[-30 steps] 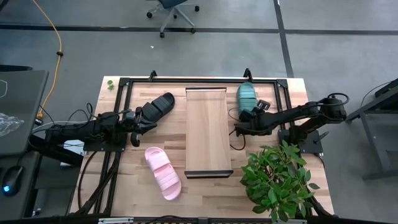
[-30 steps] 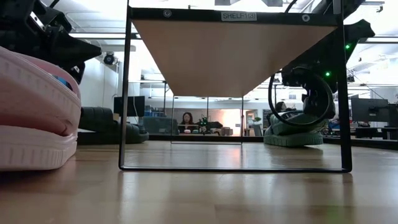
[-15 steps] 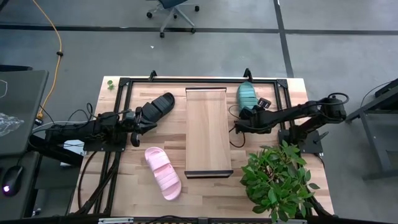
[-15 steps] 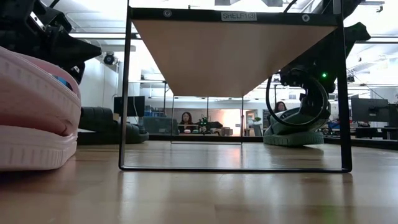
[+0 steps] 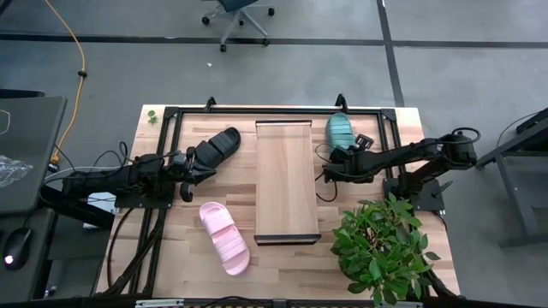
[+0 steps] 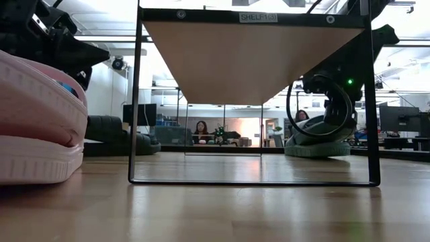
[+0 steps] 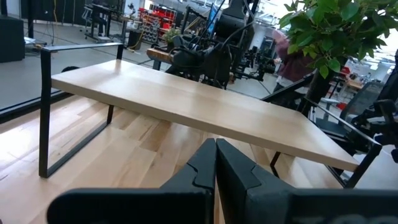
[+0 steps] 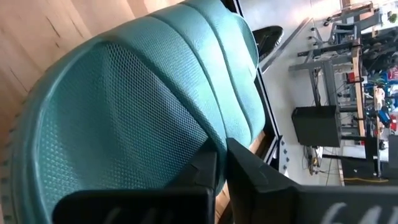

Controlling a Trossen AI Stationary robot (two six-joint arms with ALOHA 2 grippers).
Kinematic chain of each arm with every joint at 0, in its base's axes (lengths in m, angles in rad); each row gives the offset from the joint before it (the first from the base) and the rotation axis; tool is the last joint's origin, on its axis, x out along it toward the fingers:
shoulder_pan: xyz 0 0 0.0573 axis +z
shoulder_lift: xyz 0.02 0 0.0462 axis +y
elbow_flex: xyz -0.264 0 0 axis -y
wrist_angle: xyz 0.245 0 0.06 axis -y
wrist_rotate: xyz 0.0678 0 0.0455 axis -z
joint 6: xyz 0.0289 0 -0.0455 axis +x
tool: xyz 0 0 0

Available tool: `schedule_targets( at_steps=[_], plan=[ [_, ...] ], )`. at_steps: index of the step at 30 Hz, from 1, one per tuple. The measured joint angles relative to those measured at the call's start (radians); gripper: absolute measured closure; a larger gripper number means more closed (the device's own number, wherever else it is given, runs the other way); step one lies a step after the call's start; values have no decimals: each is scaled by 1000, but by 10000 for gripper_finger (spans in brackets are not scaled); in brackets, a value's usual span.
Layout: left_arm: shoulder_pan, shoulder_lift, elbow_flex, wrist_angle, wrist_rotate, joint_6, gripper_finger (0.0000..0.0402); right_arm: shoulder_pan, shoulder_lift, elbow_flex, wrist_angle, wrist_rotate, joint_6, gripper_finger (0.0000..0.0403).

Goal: Pick and place slippers onto the shelf
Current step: Put the green pair of slippers on the shelf

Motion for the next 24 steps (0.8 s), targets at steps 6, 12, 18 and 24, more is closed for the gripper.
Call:
schedule_targets(
  at_steps=[6, 12, 18, 24],
  plan=[
    [0, 0, 0, 0, 0, 0, 401, -1, -44, 0, -88, 37, 119, 401],
    [0, 0, 0, 0, 0, 0, 401, -1, -128, 0, -90, 33, 123, 402],
    [0, 0, 0, 0, 0, 0, 401, 0, -188, 0, -88, 29, 116, 402],
    [0, 0, 0, 0, 0, 0, 401, 0, -229, 0, -88, 39, 116, 402]
  ],
)
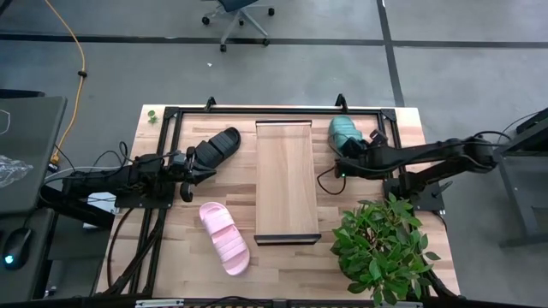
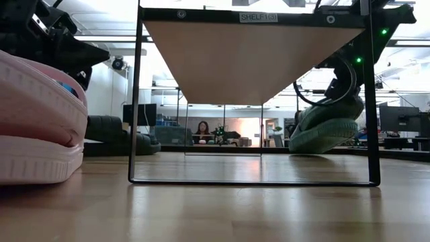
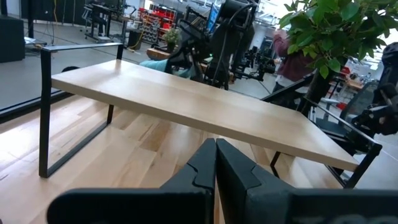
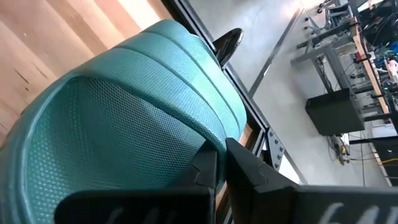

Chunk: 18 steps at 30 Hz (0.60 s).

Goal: Pick and place slippers onto the shelf
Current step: Put the green pair of slippers on the shelf

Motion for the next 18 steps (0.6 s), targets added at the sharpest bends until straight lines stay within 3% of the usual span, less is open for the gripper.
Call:
schedule_targets(
  at_steps=[13, 18],
  plan=[
    [0, 0, 0, 0, 0, 0, 401, 7, -20, 3, -13, 24, 15, 403],
    [0, 0, 0, 0, 0, 0, 401, 45, -25, 38, -115, 80, 124, 403]
  ],
)
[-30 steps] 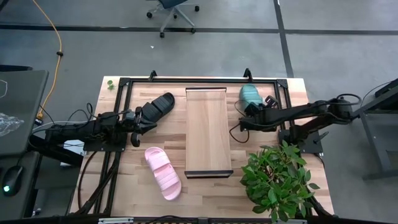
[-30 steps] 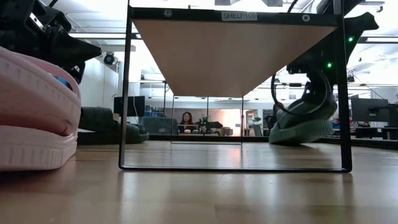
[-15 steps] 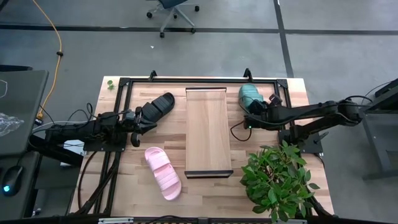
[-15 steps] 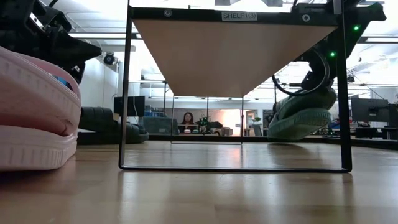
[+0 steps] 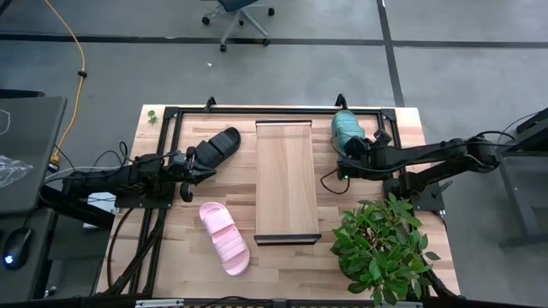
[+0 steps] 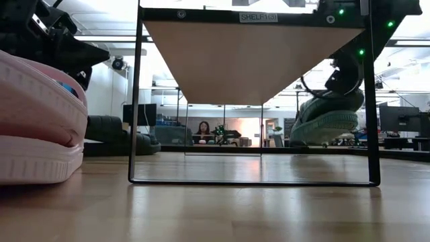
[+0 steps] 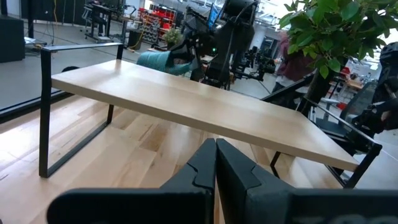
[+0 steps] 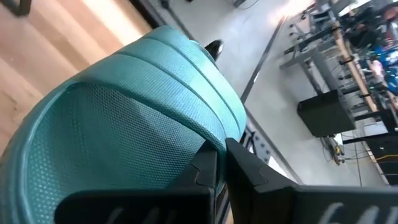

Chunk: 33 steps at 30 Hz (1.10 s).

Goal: Pick and place slippers onto the shelf
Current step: Put the green pair of slippers on the shelf

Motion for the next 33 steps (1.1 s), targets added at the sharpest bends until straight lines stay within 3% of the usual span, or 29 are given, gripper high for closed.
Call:
schedule_targets(
  at_steps=[7, 16, 33],
  plan=[
    [0, 0, 0, 1, -27, 0, 401, 17, -45, 64, -69, -14, -3, 403],
    [0, 0, 0, 8, -53, 0, 401, 17, -56, 262, -335, -21, 101, 403],
    [0, 0, 0, 8, -53, 0, 401, 17, -55, 547, -430, -136, 94, 403]
  ],
)
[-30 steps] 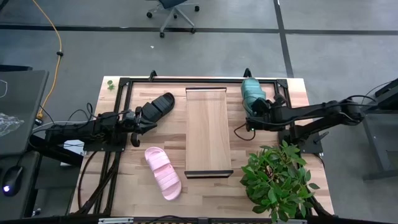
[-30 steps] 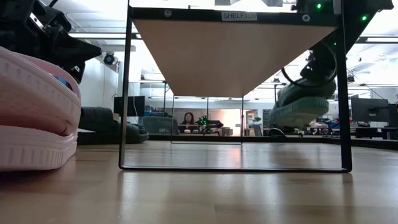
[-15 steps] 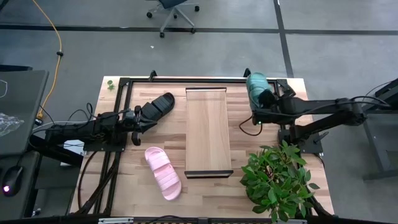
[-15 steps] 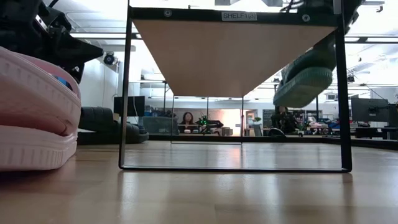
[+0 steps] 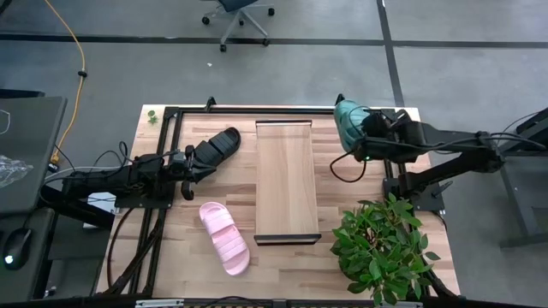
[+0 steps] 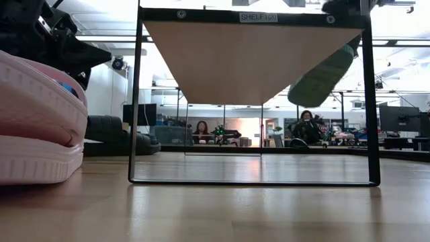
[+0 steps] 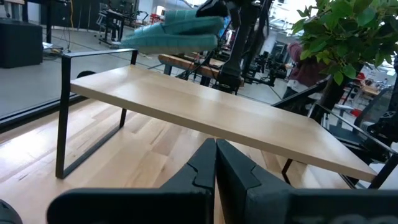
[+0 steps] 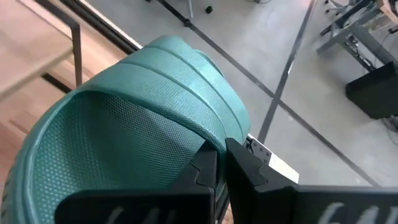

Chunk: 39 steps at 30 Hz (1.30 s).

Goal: Pick and place slippers onto the shelf
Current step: Put the green pair of slippers on the shelf

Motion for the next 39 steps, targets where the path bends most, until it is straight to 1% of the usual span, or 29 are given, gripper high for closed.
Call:
schedule_targets(
  at_steps=[6, 11, 16, 22, 27, 31, 36, 39],
  plan=[
    [0, 0, 0, 0, 0, 0, 401, 0, 0, 120, -32, -17, 1, 403],
    [0, 0, 0, 0, 0, 0, 401, 0, 0, 194, -34, -40, -2, 403],
    [0, 0, 0, -1, 0, 5, 401, 0, 0, 242, -31, -61, -26, 403],
    [0, 0, 0, -1, 0, 11, 401, 0, 0, 262, -26, -101, -64, 403],
    [0, 0, 0, -1, 0, 11, 401, 0, 4, 262, -5, -84, -136, 403],
    [0, 0, 0, -1, 0, 11, 401, 0, 4, 262, 47, -82, -220, 403],
    [0, 0, 0, -1, 0, 11, 401, 0, 5, 262, 133, -96, -374, 403],
    [0, 0, 0, -1, 0, 11, 401, 0, 5, 262, 188, -129, -472, 403]
  ],
)
